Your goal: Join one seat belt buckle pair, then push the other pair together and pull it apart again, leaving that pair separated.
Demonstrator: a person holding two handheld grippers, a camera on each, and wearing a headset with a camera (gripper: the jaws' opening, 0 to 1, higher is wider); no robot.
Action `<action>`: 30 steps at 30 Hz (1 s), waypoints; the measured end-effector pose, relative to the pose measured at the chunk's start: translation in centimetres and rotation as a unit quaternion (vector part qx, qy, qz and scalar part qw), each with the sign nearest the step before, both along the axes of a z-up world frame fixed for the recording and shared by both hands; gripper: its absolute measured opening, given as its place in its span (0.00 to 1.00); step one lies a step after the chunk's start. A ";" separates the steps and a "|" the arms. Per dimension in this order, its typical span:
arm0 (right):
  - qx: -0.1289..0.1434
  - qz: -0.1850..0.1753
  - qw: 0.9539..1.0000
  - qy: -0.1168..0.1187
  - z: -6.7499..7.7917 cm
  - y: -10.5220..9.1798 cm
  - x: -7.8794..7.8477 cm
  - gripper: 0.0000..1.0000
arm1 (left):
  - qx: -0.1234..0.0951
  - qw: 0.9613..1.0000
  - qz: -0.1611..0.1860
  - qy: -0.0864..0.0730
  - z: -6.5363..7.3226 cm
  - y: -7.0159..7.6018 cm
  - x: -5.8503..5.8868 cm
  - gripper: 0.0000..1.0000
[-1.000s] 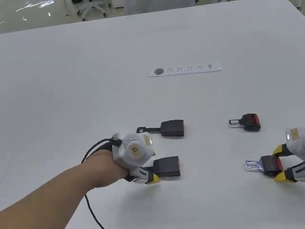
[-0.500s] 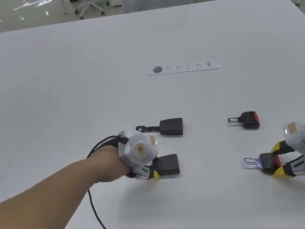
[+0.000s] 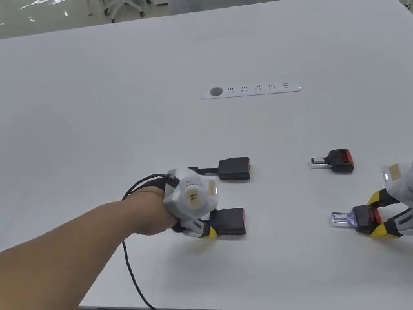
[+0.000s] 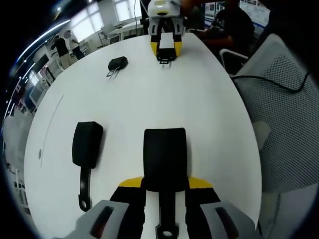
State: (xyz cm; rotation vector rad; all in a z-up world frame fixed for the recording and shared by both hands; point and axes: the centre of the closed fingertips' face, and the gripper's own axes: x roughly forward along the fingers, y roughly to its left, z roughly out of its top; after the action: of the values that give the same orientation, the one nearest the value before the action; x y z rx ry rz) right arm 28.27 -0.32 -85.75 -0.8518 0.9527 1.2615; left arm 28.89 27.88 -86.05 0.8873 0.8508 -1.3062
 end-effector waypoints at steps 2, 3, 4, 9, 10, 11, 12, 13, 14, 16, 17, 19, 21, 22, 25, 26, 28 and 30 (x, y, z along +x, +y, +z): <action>-0.001 -0.001 1.000 0.000 0.0 0.0 0.0 0.34 | 0.000 1.000 0.000 0.001 0.0 0.0 0.0 0.31; -0.003 -0.003 1.000 -0.001 0.0 0.1 0.0 0.34 | 0.000 1.000 0.001 0.001 0.0 0.0 0.0 0.31; -0.003 -0.009 1.000 0.000 0.0 0.1 0.0 0.34 | 0.000 1.000 0.003 0.001 0.0 0.1 0.0 0.31; -0.007 -0.010 1.000 -0.008 0.1 0.6 -0.1 0.34 | -0.004 1.000 0.006 0.003 0.0 0.1 0.0 0.31; -0.006 -0.010 1.000 -0.009 0.1 0.8 -0.2 0.34 | -0.004 1.000 0.006 0.004 0.0 0.1 0.0 0.31; -0.004 -0.009 1.000 -0.010 0.1 1.0 -0.2 0.34 | -0.004 1.000 0.005 0.003 0.0 0.1 0.0 0.31; -0.003 -0.010 1.000 -0.011 0.1 1.2 -0.2 0.34 | -0.004 1.000 0.005 0.003 0.0 0.1 0.0 0.31; -0.001 -0.010 1.000 -0.011 0.1 1.4 -0.2 0.34 | -0.003 1.000 0.006 0.004 0.0 0.1 0.0 0.31; 0.002 -0.010 1.000 -0.012 0.1 1.6 -0.2 0.34 | -0.003 1.000 0.006 0.004 0.0 0.1 0.0 0.31; 0.006 -0.012 1.000 -0.012 0.1 1.9 -0.2 0.34 | -0.004 1.000 0.007 0.004 0.0 0.1 0.0 0.31; 0.008 -0.012 1.000 -0.012 0.1 2.1 -0.2 0.34 | -0.004 1.000 0.008 0.004 0.0 0.1 0.0 0.31; 0.011 -0.011 1.000 -0.012 0.1 2.5 -0.3 0.34 | -0.004 1.000 0.008 0.004 0.0 0.1 0.0 0.31; 0.015 -0.009 1.000 -0.011 0.1 3.0 -0.4 0.34 | -0.003 1.000 0.009 0.004 0.0 0.1 0.0 0.31; 0.017 -0.008 1.000 -0.011 0.1 3.2 -0.4 0.34 | -0.002 1.000 0.008 0.004 0.0 0.1 0.0 0.31; 0.023 -0.006 1.000 -0.011 0.1 4.3 -0.5 0.34 | 0.000 1.000 0.009 0.005 0.0 0.0 0.0 0.31; 0.025 -0.004 1.000 -0.012 0.1 4.6 -0.6 0.34 | 0.001 1.000 0.010 0.005 -0.1 0.0 0.0 0.31; 0.031 0.000 0.999 -0.013 0.1 5.5 -0.6 0.34 | 0.002 1.000 0.010 0.006 -0.1 0.0 0.0 0.31; 0.035 0.002 0.999 -0.014 0.1 6.2 -0.7 0.34 | 0.003 1.000 0.010 0.006 -0.1 0.0 0.0 0.31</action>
State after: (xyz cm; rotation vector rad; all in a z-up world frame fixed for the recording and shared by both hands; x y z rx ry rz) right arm 27.55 5.90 -85.66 -0.8142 0.8793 1.2758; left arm 28.90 27.92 -86.12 0.8741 0.8714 -1.2945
